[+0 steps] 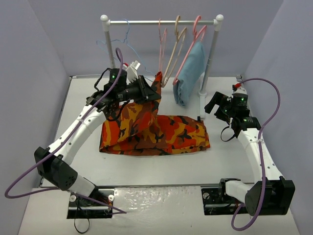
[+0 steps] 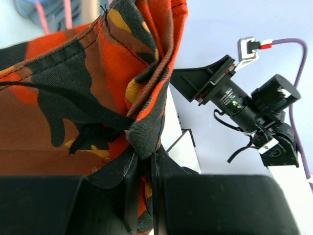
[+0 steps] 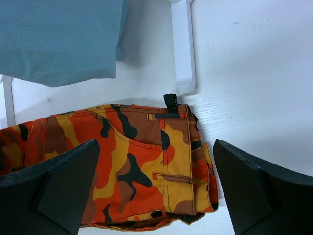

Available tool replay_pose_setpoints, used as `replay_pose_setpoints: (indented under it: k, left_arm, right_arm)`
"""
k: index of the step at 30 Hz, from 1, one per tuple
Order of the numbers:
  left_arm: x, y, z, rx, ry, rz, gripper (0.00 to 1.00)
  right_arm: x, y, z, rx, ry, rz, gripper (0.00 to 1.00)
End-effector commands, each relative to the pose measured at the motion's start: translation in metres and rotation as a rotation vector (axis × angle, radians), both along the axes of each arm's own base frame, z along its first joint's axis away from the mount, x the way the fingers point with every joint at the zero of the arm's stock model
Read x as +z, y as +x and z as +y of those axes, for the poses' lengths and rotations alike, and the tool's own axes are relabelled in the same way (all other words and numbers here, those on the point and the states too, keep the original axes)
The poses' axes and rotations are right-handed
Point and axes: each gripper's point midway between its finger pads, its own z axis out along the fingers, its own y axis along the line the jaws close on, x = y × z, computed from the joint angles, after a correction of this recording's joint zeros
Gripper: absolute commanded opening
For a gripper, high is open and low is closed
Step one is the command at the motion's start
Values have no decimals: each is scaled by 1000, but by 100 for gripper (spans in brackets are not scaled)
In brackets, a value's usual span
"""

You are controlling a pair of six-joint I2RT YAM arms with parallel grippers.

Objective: Place the trousers on the hanger
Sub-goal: Fold the trousers

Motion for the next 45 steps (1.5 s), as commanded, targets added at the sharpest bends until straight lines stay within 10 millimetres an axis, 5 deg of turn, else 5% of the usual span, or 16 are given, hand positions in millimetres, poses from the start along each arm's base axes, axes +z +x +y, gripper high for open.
replay_pose_setpoints:
  k: [1,8,17,34,45]
  left_arm:
    - [43,-2,-25,-33,-112,-122,0]
    - [17,-9,-77,-124,-97,-88,0]
    - [-25,-24,-119,-199,-42,-38,0]
    - [-85,-4,-160,-152,58,-27,0]
    - [-95,-10,-184,-183,74,-26,0]
  right_arm:
    - [30,6,-1,5,-12,-98,100]
    - [29,4,0,2,-7,-94,100]
    - [29,1,-2,-2,-17,-90,100]
    - [17,-5,0,16,-17,-57,100]
    - [11,-11,0,18,-18,-44,100]
